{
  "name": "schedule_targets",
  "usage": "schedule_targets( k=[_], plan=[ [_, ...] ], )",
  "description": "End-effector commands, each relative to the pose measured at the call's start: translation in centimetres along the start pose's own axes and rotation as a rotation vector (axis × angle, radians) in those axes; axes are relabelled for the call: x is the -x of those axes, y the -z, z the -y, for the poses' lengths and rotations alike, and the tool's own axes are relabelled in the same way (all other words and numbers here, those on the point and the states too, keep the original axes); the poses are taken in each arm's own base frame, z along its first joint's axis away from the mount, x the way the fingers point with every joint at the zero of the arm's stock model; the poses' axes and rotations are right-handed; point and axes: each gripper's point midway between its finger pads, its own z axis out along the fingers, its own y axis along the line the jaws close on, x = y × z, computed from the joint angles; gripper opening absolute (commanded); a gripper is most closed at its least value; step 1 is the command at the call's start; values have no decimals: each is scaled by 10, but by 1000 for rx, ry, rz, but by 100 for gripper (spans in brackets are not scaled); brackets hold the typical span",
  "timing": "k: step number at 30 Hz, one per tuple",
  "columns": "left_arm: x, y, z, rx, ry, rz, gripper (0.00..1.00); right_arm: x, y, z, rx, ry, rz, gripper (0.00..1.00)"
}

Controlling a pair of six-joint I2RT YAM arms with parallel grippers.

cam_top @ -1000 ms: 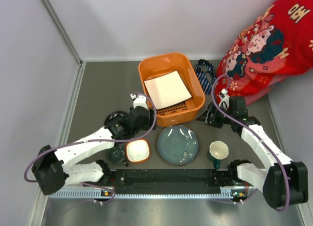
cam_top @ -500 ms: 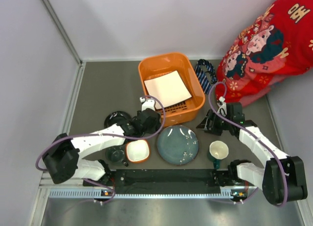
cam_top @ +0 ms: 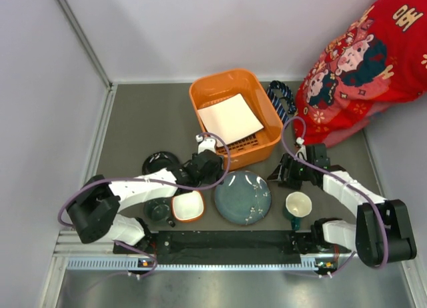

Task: Place the mixed dishes into the plastic bin
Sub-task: Pick up the plate at the center of the board.

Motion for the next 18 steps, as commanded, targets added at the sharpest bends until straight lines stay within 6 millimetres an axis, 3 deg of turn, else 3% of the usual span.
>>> schedule_targets(
  k=[1, 7, 18],
  plan=[
    [-2, -9, -1, 2, 22, 10, 67, 2, -4, -5, 54, 30, -1, 63],
    [-10, -5, -14, 48, 61, 10, 68, -1, -9, -3, 60, 21, -17, 62],
    [-13, 7, -13, 15, 84, 4, 66, -12, -18, -13, 113, 51, -79, 59]
  ],
)
